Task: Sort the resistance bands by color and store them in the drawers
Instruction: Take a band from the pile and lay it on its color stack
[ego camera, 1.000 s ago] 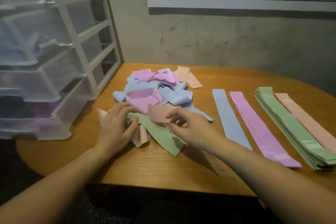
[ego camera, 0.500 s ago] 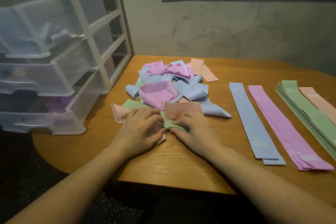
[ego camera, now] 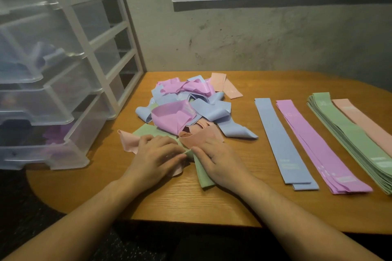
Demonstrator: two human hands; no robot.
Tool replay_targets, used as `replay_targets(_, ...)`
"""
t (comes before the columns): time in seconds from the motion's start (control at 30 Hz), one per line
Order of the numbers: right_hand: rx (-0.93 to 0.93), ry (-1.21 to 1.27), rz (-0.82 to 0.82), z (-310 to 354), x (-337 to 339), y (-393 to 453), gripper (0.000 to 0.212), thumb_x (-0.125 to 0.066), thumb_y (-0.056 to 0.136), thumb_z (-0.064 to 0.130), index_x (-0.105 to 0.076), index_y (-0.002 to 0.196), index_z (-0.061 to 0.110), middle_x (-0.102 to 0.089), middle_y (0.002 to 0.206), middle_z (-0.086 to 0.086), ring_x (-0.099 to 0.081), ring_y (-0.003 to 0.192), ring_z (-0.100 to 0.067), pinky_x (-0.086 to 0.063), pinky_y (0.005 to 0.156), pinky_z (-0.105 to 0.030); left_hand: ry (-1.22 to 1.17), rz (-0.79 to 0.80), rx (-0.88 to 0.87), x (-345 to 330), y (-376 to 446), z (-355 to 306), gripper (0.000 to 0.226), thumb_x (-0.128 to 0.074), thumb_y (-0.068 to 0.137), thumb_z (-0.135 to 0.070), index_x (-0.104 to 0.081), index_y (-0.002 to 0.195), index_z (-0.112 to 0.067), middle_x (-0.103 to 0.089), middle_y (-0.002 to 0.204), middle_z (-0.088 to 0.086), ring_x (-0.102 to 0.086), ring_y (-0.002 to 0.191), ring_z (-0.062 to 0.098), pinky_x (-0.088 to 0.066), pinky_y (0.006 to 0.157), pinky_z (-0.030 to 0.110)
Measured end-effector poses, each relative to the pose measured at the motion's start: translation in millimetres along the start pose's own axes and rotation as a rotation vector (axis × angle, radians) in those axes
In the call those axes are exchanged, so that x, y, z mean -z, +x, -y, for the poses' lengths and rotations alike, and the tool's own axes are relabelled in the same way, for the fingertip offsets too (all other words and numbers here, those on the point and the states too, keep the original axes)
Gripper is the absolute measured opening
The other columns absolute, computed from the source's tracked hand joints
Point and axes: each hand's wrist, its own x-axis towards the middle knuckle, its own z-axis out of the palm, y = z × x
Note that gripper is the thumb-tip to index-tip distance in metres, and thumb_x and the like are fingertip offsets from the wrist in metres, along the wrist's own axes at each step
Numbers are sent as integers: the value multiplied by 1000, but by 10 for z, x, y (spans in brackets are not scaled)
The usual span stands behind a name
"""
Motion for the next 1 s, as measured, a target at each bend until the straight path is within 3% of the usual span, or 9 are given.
replay_targets(0.13,-14,61,-32,16,26,-17,30,-44,106,36,-68,101,20,-64,96,10,-51,88,-1,-41,79,-24,-82,32,-69,27,23,-90,31,-56,93,-49,-74,99,-24,-64,107,-16,-57,100,3,-52,82,35)
replay_targets(0.33,-88,299,-95,18,61,-24,35,-48,101,42,-57,70,30,-58,70,17,-52,72,-3,-43,68,-29,-200,122,23,199,125,-296,33,-55,88,-54,-69,94,-25,-66,100,-19,-62,97,3,-56,78,32)
replay_targets(0.5,-280,668,-175,35,175,-21,43,-58,101,34,-65,71,3,-58,64,-5,-52,64,-11,-42,62,-31,-114,309,91,273,319,-597,19,-60,93,-48,-52,108,-39,-62,99,-24,-60,95,-5,-56,80,29)
replay_targets(0.57,-333,757,-230,22,205,-8,37,-59,100,33,-66,81,2,-64,70,-6,-58,68,-13,-47,67,-33,-85,314,39,268,384,-712,41,-66,91,-43,-44,125,-48,-55,112,-27,-56,101,-6,-54,82,19)
replay_targets(0.63,-383,822,-268,-2,227,-7,32,-60,99,36,-65,89,7,-69,79,-7,-66,74,-24,-52,72,-41,-55,241,-116,237,433,-781,51,-68,89,-44,-48,135,-47,-46,128,-21,-50,109,-3,-46,86,10)
replay_targets(0.7,-415,830,-271,-19,229,-13,32,-59,99,38,-65,93,8,-71,84,-10,-69,84,-31,-56,77,-44,-58,160,-266,175,462,-828,35,-64,90,-46,-64,124,-36,-44,131,-14,-49,110,2,-46,88,12)
replay_targets(0.77,-436,799,-287,-28,231,-10,31,-56,100,38,-65,94,9,-71,82,-5,-69,83,-26,-56,78,-41,-95,136,-286,115,505,-865,26,-62,91,-47,-72,105,-28,-52,128,-8,-53,108,6,-51,87,26)
replay_targets(0.87,-477,893,-322,-52,274,-15,37,-48,104,36,-65,91,6,-64,79,-10,-61,76,-24,-50,68,-35,-240,92,-170,63,544,-951,29,-62,90,-47,-72,93,-20,-63,114,-9,-57,107,4,-50,87,28)
replay_targets(1.0,-564,1066,-306,-32,350,-49,49,-42,102,51,-69,88,14,-66,81,-11,-64,77,-21,-50,62,-28,-530,38,180,91,638,-1070,13,-69,91,-32,-69,91,-20,-69,89,-14,-66,89,4,-56,78,24)
